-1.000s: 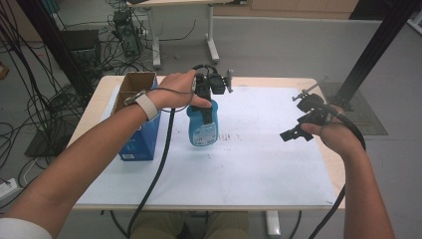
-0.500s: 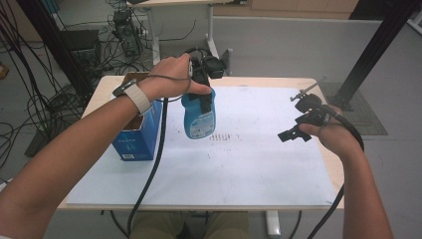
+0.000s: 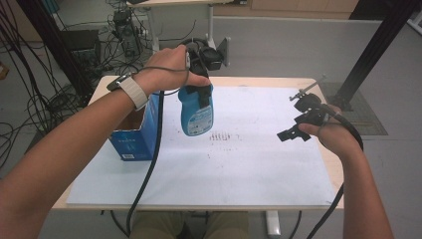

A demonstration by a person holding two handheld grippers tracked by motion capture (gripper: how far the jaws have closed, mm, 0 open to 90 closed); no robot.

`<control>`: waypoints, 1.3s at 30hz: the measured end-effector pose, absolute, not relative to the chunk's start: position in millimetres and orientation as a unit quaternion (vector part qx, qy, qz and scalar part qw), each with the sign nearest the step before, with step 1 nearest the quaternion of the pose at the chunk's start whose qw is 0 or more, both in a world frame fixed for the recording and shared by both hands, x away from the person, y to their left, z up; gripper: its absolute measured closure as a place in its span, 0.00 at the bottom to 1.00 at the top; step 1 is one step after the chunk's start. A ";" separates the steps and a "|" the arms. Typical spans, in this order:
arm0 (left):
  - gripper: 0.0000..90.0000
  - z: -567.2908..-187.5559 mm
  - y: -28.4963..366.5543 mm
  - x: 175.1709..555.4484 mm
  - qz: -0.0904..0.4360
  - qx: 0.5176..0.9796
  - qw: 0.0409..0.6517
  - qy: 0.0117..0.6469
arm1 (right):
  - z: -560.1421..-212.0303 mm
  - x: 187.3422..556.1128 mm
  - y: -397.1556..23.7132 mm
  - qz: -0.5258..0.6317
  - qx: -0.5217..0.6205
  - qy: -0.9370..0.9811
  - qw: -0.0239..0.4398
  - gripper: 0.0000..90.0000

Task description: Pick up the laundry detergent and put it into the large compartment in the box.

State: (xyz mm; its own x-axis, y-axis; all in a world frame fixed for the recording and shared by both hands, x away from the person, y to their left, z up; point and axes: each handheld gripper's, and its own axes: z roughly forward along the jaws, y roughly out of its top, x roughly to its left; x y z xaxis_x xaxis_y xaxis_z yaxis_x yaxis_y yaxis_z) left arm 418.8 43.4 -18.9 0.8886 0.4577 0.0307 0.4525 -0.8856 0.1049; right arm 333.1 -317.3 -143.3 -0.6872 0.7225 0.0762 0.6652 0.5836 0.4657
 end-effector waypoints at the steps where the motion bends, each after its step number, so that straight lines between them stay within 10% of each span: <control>1: 0.43 -17.3 43.6 418.7 0.027 0.970 0.048 0.235 | -143.1 333.2 -317.2 0.235 0.391 0.888 0.061 0.08; 39: 0.43 55.1 64.7 408.5 0.045 0.929 0.051 0.364 | -140.7 329.7 -315.1 0.240 0.389 0.887 0.059 0.08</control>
State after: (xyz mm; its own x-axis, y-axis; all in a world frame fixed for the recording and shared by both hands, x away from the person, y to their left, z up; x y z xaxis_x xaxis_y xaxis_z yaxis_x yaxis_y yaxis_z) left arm 408.5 64.7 55.1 0.7303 0.6815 0.0473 0.6722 -0.7292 0.1277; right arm 329.7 -315.1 -140.7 -0.6905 0.7188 0.0816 0.6616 0.5819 0.4730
